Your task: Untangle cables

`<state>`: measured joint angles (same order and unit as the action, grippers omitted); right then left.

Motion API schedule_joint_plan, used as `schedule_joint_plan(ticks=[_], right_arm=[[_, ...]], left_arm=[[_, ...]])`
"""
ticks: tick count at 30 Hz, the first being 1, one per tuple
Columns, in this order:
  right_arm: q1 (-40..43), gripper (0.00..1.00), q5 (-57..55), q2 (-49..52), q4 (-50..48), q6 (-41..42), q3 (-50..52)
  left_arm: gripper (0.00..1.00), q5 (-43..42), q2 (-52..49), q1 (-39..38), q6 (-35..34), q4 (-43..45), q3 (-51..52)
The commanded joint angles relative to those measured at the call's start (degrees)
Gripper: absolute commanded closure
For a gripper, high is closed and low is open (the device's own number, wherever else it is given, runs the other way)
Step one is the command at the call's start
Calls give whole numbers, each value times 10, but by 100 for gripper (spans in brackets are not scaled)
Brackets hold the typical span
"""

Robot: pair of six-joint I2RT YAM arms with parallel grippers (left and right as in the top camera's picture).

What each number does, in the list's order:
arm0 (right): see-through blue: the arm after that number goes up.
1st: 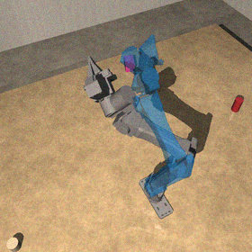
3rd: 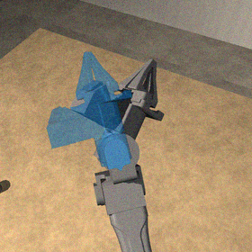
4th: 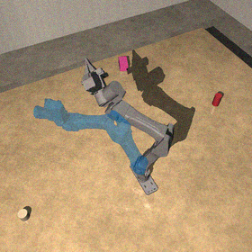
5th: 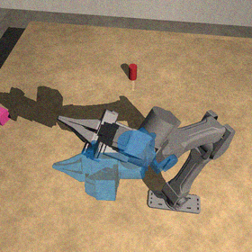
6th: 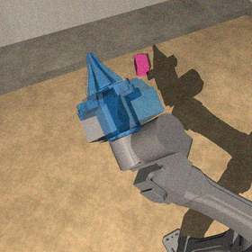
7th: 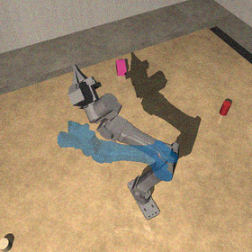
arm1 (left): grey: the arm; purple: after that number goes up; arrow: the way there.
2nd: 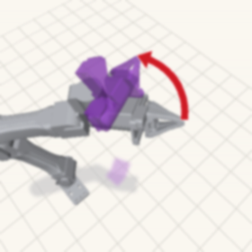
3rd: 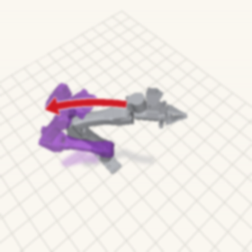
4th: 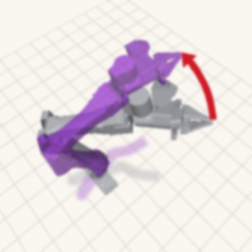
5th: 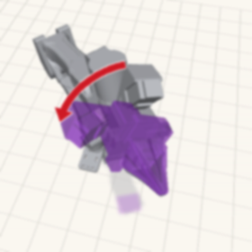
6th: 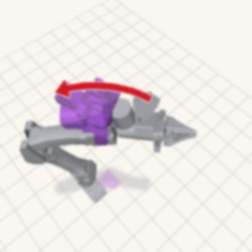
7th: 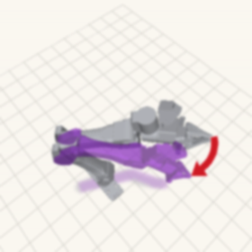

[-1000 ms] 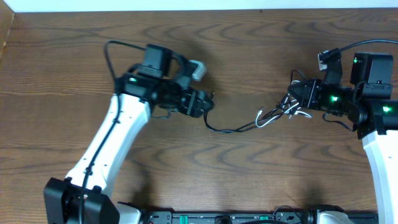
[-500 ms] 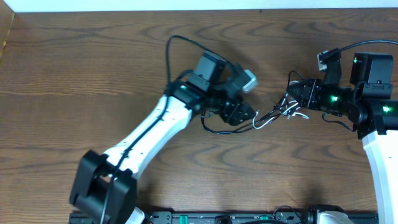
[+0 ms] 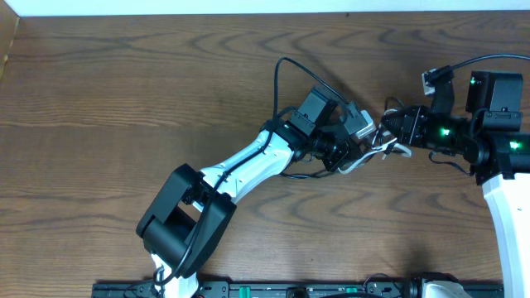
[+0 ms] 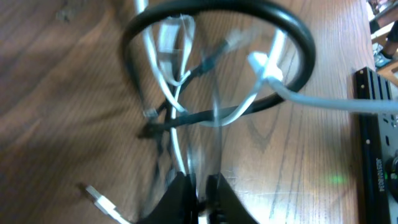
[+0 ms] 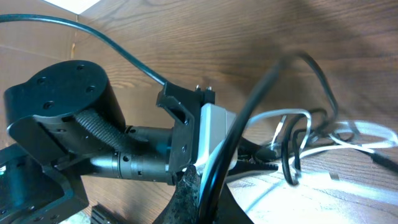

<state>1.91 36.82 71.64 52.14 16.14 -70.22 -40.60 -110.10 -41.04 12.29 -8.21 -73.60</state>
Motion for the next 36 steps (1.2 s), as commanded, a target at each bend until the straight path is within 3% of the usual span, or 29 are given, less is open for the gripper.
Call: schedule_joint_plan(ticks=[1,8,15,23,33,36], right_arm=[[-4,99,-15,0,5,5,-7],[-4,99,-220,8,37,40,2],[-4,99,-348,66,39,92,19],[-4,94,-358,178,38,91,19],[12,96,-318,287,33,60,19],[16,87,-283,297,25,38,19]], left_arm=[[93,-7,3,8,-17,-8,3],[93,19,86,98,-149,-112,-6],[92,18,213,186,-158,-226,-5],[93,19,313,238,-158,-256,-5],[93,18,377,271,-176,-268,-5],[92,8,383,271,-176,-274,-5]])
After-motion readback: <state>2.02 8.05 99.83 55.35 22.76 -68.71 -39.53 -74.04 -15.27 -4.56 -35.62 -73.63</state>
